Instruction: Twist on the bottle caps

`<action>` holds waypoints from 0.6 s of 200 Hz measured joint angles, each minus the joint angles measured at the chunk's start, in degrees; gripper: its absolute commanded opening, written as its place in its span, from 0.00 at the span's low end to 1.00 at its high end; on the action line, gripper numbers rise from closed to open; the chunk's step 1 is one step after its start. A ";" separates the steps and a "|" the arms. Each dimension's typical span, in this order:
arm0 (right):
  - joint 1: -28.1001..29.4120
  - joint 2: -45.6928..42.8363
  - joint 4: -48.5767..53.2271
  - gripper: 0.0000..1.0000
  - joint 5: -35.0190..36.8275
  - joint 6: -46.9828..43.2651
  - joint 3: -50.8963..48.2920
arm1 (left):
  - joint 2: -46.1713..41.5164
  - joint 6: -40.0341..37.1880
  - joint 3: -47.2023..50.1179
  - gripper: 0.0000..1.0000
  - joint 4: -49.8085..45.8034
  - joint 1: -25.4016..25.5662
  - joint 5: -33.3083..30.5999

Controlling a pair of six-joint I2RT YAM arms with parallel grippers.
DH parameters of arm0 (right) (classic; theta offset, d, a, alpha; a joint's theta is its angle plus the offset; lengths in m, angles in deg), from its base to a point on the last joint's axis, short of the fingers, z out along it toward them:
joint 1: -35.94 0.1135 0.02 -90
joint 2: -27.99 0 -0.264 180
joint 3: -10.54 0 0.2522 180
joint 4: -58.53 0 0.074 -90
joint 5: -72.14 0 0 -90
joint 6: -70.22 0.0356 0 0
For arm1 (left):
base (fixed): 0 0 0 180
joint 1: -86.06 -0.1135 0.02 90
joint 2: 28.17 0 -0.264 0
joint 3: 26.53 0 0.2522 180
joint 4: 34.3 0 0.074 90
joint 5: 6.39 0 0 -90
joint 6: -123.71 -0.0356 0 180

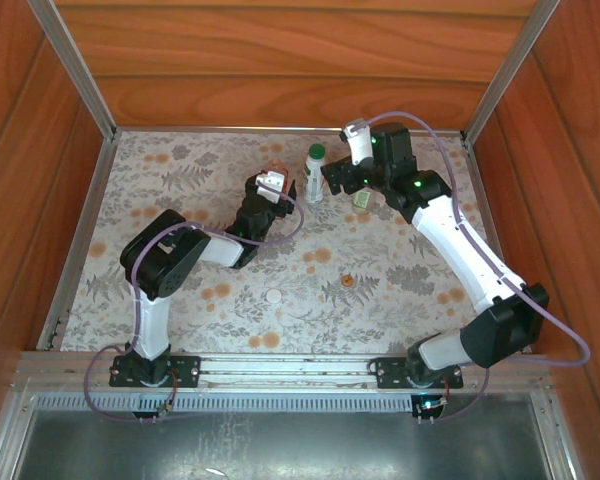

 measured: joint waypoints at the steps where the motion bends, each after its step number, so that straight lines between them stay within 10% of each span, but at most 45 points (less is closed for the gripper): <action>1: 0.00 0.00 0.00 0.96 0.00 0.00 0.00 | 0.00 -0.04 -0.02 0.76 0.04 -0.02 -0.02; 120: 0.02 -3.43 -0.09 0.95 -1.05 1.33 -4.57 | -8.15 -1.53 10.71 0.59 2.29 -0.66 12.48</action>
